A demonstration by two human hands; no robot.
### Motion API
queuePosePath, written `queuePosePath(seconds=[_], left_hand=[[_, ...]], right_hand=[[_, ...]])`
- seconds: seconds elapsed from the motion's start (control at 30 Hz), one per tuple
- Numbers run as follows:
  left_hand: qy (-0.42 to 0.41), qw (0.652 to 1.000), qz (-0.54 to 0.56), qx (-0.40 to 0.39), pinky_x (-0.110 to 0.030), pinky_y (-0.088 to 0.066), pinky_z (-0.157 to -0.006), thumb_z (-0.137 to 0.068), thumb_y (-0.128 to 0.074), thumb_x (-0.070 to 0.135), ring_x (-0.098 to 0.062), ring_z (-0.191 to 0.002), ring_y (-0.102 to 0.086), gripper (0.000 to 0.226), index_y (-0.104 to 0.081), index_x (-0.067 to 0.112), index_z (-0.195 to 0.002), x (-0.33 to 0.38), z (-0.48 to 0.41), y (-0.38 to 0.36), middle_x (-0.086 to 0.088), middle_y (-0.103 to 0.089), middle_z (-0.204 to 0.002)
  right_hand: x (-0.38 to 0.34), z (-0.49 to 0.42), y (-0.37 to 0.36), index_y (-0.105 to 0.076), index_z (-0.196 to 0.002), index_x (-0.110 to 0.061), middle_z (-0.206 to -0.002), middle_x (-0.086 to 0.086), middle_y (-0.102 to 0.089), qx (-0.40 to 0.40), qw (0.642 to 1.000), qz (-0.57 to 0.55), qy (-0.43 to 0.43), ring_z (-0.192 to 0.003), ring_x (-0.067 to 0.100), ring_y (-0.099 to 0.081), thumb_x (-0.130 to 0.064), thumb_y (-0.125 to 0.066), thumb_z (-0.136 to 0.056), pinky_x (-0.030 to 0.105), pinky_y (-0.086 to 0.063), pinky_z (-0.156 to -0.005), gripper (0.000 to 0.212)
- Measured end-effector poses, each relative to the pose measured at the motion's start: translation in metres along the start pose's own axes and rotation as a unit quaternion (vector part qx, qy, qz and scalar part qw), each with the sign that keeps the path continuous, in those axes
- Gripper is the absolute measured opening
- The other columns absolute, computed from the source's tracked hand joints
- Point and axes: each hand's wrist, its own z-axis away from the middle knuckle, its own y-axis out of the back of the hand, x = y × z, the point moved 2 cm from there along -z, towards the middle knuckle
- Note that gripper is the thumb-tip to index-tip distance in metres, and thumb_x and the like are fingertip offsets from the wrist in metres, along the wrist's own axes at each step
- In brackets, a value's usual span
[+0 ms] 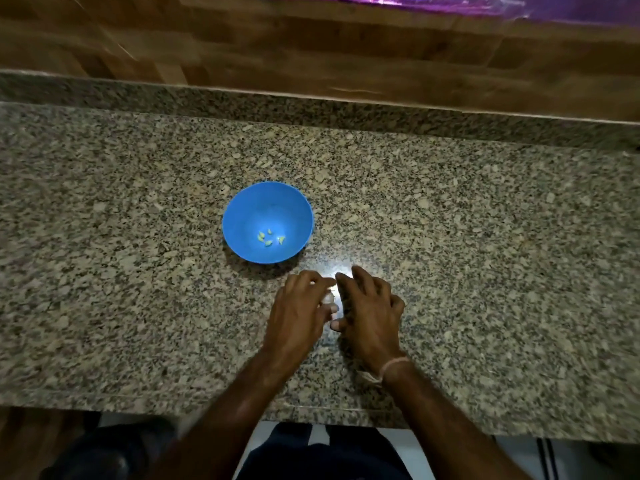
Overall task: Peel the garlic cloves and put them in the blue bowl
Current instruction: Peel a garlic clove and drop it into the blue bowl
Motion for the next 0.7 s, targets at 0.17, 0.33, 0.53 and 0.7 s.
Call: queuePosePath(seconds=[0.17,0.33,0.53,0.7], left_hand=[[0.055,0.998,0.014,0.003,-0.014,-0.039,-0.080,-0.087,-0.073,0.003,-0.016,-0.101,-0.050,0.031,-0.072,0.018,-0.114,-0.009,0.002,-0.034,0.002,-0.061,-0.107],[0.311,0.864,0.394,0.048,-0.029,-0.055,-0.077,-0.100,-0.067,0.014,-0.013,-0.088,-0.069,0.019,-0.076,0.021,-0.115,0.000,0.000,-0.028,0.009,-0.074,-0.096],[0.397,0.633,0.664,0.027,-0.018,-0.057,-0.066,-0.093,-0.059,0.024,-0.005,-0.073,-0.063,0.036,-0.067,0.014,-0.128,0.030,0.007,-0.029,-0.002,-0.074,-0.098],[0.385,0.610,0.690,0.059,-0.029,-0.063,-0.082,-0.086,-0.066,0.017,-0.026,-0.109,-0.069,0.042,-0.066,0.008,-0.127,0.046,0.010,-0.034,-0.019,-0.071,-0.125]], right_hand=[[0.014,0.004,-0.002,-0.045,-0.152,-0.036,-0.169,-0.006,-0.028,0.016,0.998,-0.025,0.048,-0.147,0.024,-0.028,-0.047,-0.080,-0.084,0.049,-0.026,-0.109,0.077],[0.038,0.010,0.006,-0.073,-0.121,-0.032,-0.117,-0.009,-0.073,0.088,0.976,-0.194,0.034,-0.112,0.018,-0.061,-0.028,-0.071,-0.096,0.043,-0.050,-0.094,0.026],[0.044,0.012,0.013,-0.074,-0.122,-0.022,-0.125,-0.005,-0.066,0.075,0.904,-0.418,0.053,-0.114,0.018,-0.068,0.005,-0.063,-0.096,0.046,-0.060,-0.095,0.039],[0.031,0.016,0.042,-0.076,-0.118,-0.022,-0.112,-0.007,-0.074,0.035,0.861,-0.501,0.081,-0.103,0.016,-0.071,-0.008,-0.078,-0.093,0.040,-0.062,-0.088,0.029]])
